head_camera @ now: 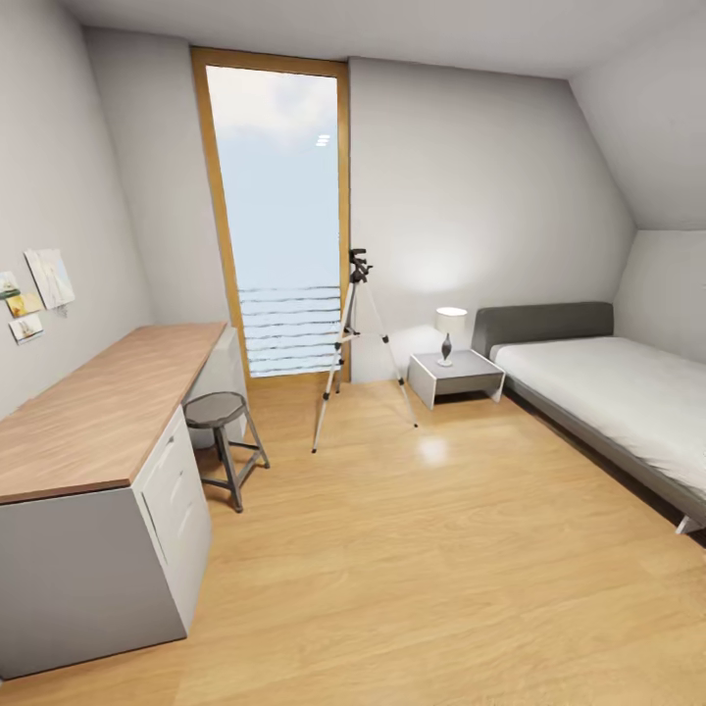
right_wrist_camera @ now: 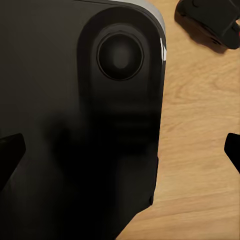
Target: Attach the digital camera to the camera tripod in the bedroom.
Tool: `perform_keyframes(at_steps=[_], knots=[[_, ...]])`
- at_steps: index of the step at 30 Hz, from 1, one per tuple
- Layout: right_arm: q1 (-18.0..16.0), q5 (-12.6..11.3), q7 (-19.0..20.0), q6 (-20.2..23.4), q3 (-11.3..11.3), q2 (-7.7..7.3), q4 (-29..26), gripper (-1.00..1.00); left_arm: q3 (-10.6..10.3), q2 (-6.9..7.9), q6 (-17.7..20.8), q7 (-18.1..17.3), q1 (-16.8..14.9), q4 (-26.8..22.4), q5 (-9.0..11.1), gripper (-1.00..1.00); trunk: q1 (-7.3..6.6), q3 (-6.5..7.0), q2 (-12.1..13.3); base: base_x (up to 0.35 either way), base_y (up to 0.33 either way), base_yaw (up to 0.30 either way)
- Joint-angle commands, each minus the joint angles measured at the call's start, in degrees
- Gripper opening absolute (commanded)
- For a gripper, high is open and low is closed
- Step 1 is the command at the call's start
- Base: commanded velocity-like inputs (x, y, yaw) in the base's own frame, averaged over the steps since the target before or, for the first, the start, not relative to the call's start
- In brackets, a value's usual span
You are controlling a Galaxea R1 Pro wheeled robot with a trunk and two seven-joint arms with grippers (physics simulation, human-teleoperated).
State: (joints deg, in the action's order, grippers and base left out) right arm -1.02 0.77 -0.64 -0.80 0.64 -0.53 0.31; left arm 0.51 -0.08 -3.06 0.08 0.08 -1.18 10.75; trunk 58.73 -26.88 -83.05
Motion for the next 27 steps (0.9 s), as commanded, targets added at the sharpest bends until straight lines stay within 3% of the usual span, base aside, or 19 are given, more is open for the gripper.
perform_keyframes(at_steps=[1, 10, 27], knots=[[0.0, 0.1, -0.1, -0.1, 0.1, 0.00, 0.0, 1.00, 0.0, -0.01, -0.1, 0.0, 0.0, 0.0, 0.3, 1.00, 0.00, -0.05, 0.0, 0.000, 0.000, -0.030], [0.0, 0.1, -0.1, 0.0, 0.1, 0.00, 0.0, 1.00, 0.1, 0.19, 0.0, -0.1, 0.0, 0.0, 0.4, 1.00, 0.00, -0.05, 0.0, 0.076, 0.000, -0.011], [0.0, 0.2, 0.0, 0.0, 0.1, -0.07, 0.0, 1.00, -0.1, 0.07, 0.1, -0.1, 0.0, 0.0, 0.4, 1.00, 0.00, -0.05, 0.0, 0.299, 0.000, -0.001]])
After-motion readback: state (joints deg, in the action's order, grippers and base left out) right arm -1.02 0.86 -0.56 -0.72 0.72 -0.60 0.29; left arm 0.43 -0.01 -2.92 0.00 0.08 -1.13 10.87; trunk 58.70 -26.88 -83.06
